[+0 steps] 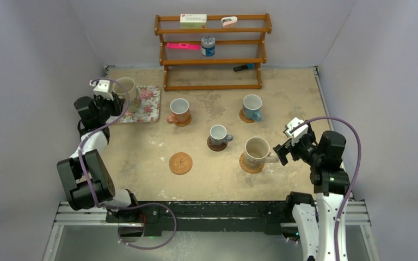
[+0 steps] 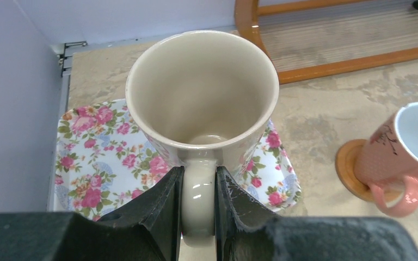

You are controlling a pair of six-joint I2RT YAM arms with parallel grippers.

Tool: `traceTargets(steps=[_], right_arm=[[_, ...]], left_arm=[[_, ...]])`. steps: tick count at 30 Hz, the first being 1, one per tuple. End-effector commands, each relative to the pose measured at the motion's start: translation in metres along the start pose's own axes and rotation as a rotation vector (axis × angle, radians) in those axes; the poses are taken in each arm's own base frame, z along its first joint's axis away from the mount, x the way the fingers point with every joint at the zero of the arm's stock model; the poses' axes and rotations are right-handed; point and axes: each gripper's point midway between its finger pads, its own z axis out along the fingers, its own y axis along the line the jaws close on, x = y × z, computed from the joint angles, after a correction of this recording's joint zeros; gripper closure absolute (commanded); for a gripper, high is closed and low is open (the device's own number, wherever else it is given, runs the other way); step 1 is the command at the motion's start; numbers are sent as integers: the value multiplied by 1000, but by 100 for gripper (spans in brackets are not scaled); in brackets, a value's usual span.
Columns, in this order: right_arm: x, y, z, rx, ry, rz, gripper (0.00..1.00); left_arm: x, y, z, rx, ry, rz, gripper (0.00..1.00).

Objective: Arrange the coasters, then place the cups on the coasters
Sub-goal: Pick up the cup from the tray, then place the cup on the tray.

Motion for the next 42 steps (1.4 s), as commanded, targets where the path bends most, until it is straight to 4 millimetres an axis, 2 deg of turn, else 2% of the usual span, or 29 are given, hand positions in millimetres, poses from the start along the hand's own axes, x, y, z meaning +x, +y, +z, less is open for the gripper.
traceTargets(steps=[1, 7, 10, 17, 29, 33, 34, 36, 39, 42], right_arm=[[0, 4, 1, -23, -7, -5, 1], [1, 5, 1, -25, -5, -4, 1], [0, 5, 1, -25, -8, -7, 1], [1, 5, 1, -27, -7, -6, 1], [2, 6, 2, -32, -4, -3, 1], [2, 6, 2, -33, -4, -4, 1], [2, 6, 2, -34, -4, -6, 1], [2, 6, 2, -33, -4, -6, 1], [2, 6, 2, -35, -5, -7, 1], [1, 6, 1, -34, -8, -10, 1]], left_arm=[[-68, -21, -18, 94, -222, 203, 100], [-59, -50, -30, 232, -217, 243, 100], [-51, -57, -31, 271, -212, 251, 100], [-22, -51, -14, 294, -174, 237, 100], [-4, -38, 10, 293, -173, 229, 100], [6, -37, 16, 325, -117, 215, 100], [5, -37, 19, 346, -105, 215, 99], [11, -36, 24, 386, -47, 199, 81], [15, -36, 27, 417, -2, 194, 73], [14, -34, 26, 419, 8, 212, 59]])
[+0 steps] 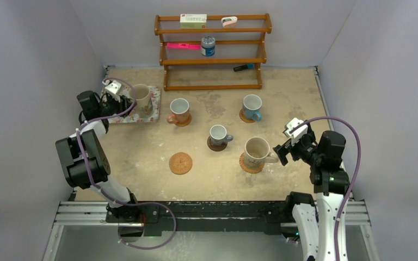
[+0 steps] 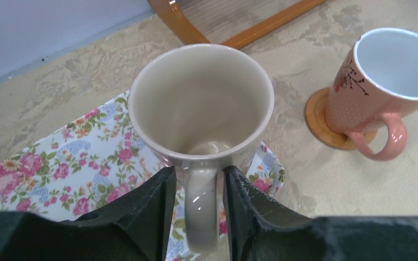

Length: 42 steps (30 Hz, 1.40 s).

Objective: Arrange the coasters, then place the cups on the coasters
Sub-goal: Place the cup on the tray.

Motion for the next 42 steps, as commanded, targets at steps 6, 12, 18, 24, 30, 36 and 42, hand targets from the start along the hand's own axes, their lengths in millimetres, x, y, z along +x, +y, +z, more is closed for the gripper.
traceTargets(steps=[6, 12, 18, 24, 30, 36, 42], right_arm=[[0, 7, 0, -31, -12, -7, 1], [0, 8, 0, -32, -14, -10, 1], [0, 8, 0, -35, -15, -11, 1], [0, 9, 0, -37, -15, -11, 1], [0, 9, 0, -41, -15, -12, 1], [0, 10, 0, -45, -15, -12, 1], [0, 10, 0, -48, -15, -13, 1]], left_arm=[[-21, 1, -6, 47, 8, 136, 48], [-10, 0, -8, 74, 63, 148, 44], [0, 11, -4, 63, 126, 113, 47], [7, 21, 1, 66, 169, 85, 51], [7, 21, 4, 85, 169, 85, 51], [7, 18, 10, 118, 173, 83, 55], [13, 14, 18, 145, 212, 83, 58]])
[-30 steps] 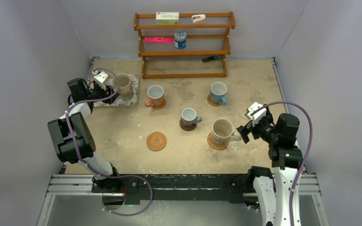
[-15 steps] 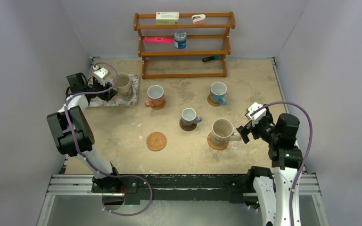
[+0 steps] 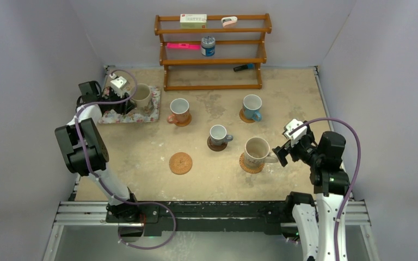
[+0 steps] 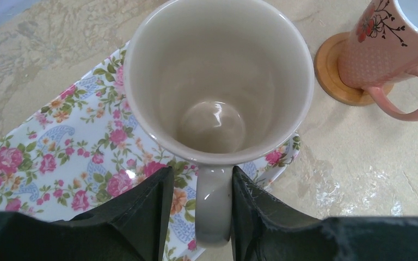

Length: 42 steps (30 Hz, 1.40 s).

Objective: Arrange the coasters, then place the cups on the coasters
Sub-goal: Place the cup on the tray, then pick up the cup from the tray.

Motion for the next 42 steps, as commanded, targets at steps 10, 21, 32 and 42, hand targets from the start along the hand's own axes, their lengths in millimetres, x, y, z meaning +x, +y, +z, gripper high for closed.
traceTargets(steps=[10, 21, 32, 42], right_arm=[[2, 5, 1, -25, -3, 0, 1], [2, 6, 1, -26, -4, -3, 1], [2, 5, 1, -24, -5, -4, 1], [2, 5, 1, -24, -4, -3, 1]], left_arm=[[-12, 0, 9, 32, -2, 47, 66], [-17, -1, 11, 41, -22, 27, 100], [-55, -3, -1, -23, -170, 56, 100], [-84, -13, -20, -56, -244, 91, 100]])
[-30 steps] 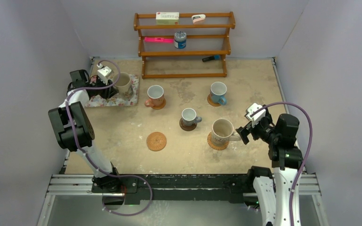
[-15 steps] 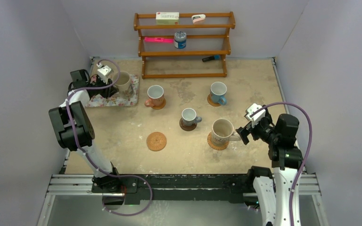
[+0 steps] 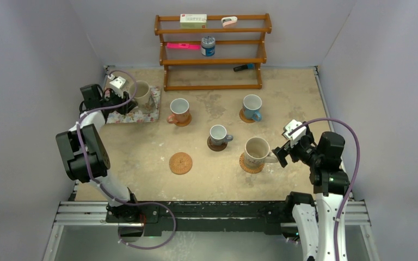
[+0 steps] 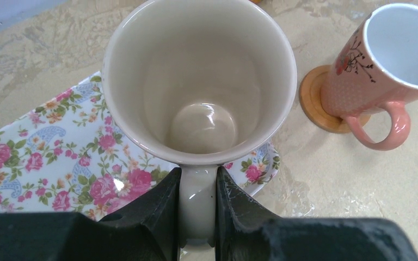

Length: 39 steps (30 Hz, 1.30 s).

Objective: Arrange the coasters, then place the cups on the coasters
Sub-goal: Pick up the cup from the tray.

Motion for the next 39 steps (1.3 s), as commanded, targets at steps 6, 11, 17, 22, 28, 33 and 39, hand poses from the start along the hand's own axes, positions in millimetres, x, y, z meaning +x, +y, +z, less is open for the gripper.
traceTargets(steps=[6, 11, 17, 22, 28, 33, 39], right_arm=[[-3, 3, 0, -15, -19, -9, 1], [-3, 3, 0, -16, -16, -7, 1], [-4, 2, -1, -7, -16, -7, 1], [-4, 1, -1, -2, -18, -8, 1], [-3, 1, 0, -4, -13, -5, 1], [-3, 1, 0, -5, -14, -5, 1], [-3, 2, 0, -9, -13, -6, 1]], left_arm=[[-78, -13, -25, -4, -190, 164, 100], [-82, -23, -32, -15, -219, 147, 100], [-88, -25, -42, -62, -225, 127, 100], [-91, -35, -51, -63, -224, 129, 100], [-96, -48, -67, -87, -224, 161, 100], [-96, -62, -75, -68, -223, 157, 100], [-95, -78, -83, -42, -219, 161, 100]])
